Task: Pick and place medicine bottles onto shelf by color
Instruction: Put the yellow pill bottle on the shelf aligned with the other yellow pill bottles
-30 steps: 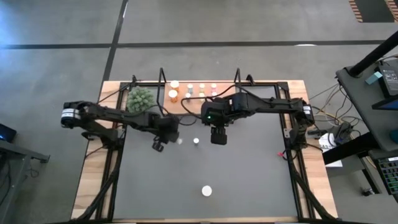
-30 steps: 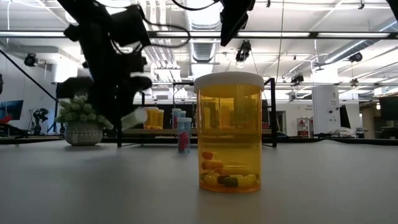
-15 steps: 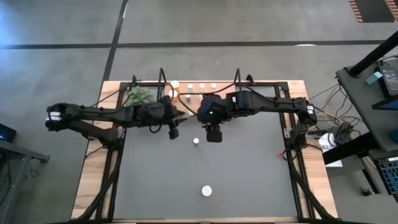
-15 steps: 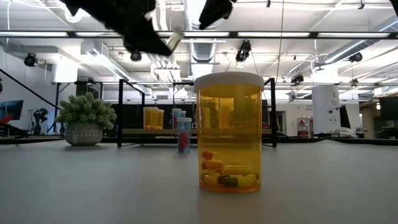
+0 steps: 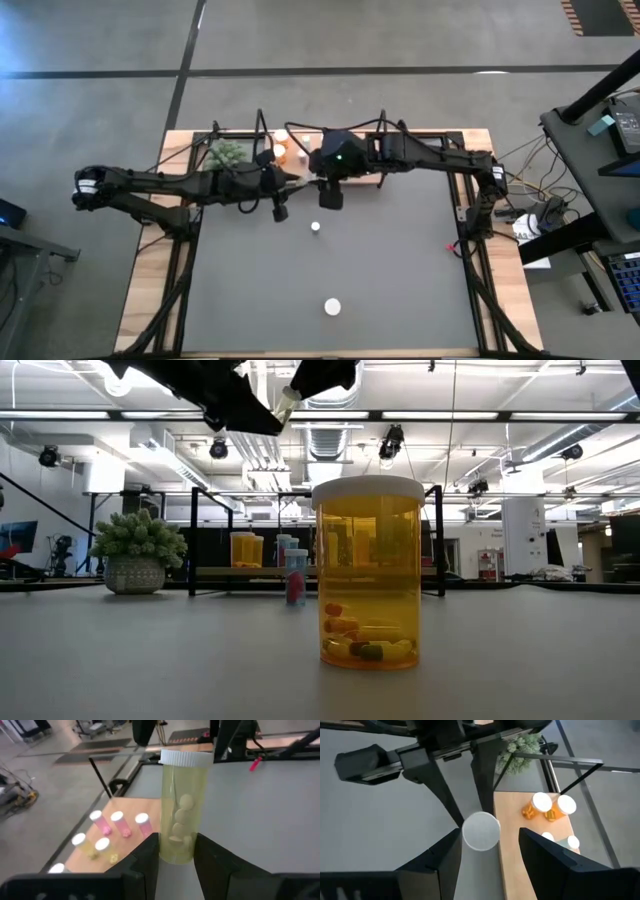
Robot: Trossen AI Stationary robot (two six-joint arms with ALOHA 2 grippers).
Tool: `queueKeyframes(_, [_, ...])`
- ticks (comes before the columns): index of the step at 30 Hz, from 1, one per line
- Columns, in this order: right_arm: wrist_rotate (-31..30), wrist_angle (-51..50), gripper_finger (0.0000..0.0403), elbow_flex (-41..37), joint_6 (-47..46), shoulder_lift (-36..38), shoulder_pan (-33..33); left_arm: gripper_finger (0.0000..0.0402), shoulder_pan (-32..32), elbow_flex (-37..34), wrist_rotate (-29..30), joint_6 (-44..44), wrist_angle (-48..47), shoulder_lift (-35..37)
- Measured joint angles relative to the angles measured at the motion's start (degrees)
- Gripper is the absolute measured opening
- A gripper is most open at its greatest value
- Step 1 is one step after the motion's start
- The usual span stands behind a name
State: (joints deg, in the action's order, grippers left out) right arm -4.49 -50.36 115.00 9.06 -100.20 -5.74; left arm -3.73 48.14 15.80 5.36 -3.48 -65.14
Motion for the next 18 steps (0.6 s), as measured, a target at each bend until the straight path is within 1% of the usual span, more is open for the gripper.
queueKeyframes(7, [0.12, 0.52, 0.0187, -0.24, 0.00, -0.20, -0.20, 0.0092, 0.07, -0.02, 1.45, 4.41, 4.38, 0.02])
queueKeyframes(14, [0.15, 3.33, 0.0186, -0.66, 0.00, -0.20, -0.20, 0.0092, 0.07, -0.04, 1.52, 4.44, 5.23, -0.89])
queueKeyframes(18, [0.19, 3.15, 0.0174, -0.68, -0.02, -0.20, -0.20, 0.0092, 0.04, -0.07, 1.67, 4.42, 5.19, -1.48])
